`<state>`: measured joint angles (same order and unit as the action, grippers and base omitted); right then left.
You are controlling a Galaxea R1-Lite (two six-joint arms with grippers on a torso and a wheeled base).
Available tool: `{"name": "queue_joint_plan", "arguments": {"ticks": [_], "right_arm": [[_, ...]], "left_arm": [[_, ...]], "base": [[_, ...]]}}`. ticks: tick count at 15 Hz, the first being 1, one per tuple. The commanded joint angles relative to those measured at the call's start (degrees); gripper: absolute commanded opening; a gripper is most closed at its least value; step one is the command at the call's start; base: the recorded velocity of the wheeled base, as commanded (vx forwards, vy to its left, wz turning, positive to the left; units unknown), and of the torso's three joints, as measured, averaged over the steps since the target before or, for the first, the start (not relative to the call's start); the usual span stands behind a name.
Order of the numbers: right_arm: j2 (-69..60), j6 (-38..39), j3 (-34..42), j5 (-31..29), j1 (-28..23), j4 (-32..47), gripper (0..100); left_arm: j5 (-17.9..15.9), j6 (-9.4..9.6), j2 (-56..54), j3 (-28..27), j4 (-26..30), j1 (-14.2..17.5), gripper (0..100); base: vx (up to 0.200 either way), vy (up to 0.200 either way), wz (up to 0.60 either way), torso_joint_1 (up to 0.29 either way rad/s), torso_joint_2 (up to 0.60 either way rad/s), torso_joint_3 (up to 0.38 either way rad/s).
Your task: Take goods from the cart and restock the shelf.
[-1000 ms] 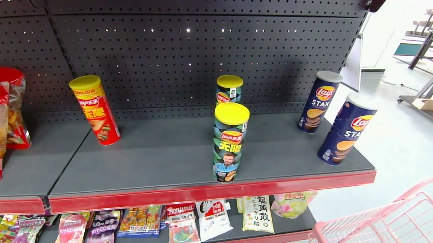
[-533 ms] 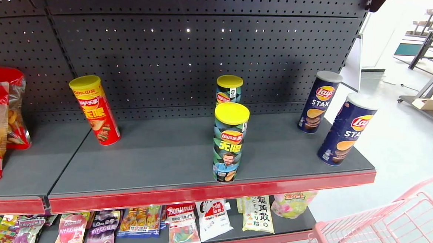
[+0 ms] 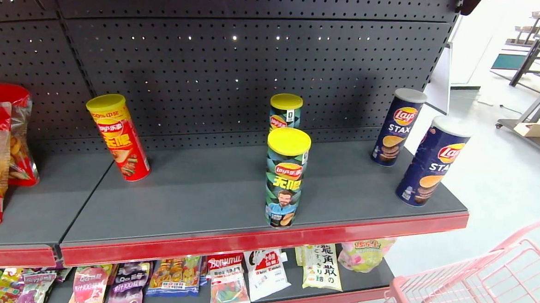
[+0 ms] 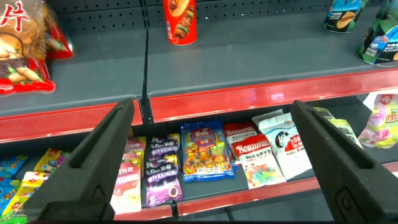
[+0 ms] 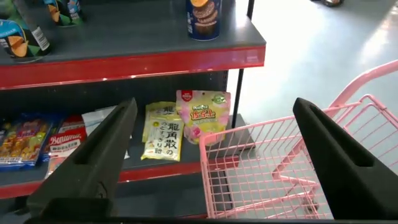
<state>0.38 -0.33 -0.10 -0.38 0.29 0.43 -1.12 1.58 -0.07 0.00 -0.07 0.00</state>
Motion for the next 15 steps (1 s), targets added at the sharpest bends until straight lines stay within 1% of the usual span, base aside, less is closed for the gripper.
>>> {"name": "queue_joint_plan", "arguments": {"ticks": [1,11,15], "right_arm": [[-0.29,-0.02,0.01,-0.33,-0.03,0.01,100],[-0.29,0.07,0.01,-0.33,-0.03,-0.08,100],[-0.38,0.07,0.01,-0.33,-0.03,0.01,100]], "left_arm": [[-0.02,0.09,0.07,0.00,-0.01,0.00,100],[-0.11,0.09,0.07,0.00,-0.01,0.00,100],[-0.11,0.17,0.07,0.00,-0.01,0.00,100]], "base": [[0.000,0.000,0.00,0.000,0.00,0.000],[0.000,0.000,0.00,0.000,0.00,0.000],[-0.200,0.000,0.00,0.010,0.00,0.001]]}}
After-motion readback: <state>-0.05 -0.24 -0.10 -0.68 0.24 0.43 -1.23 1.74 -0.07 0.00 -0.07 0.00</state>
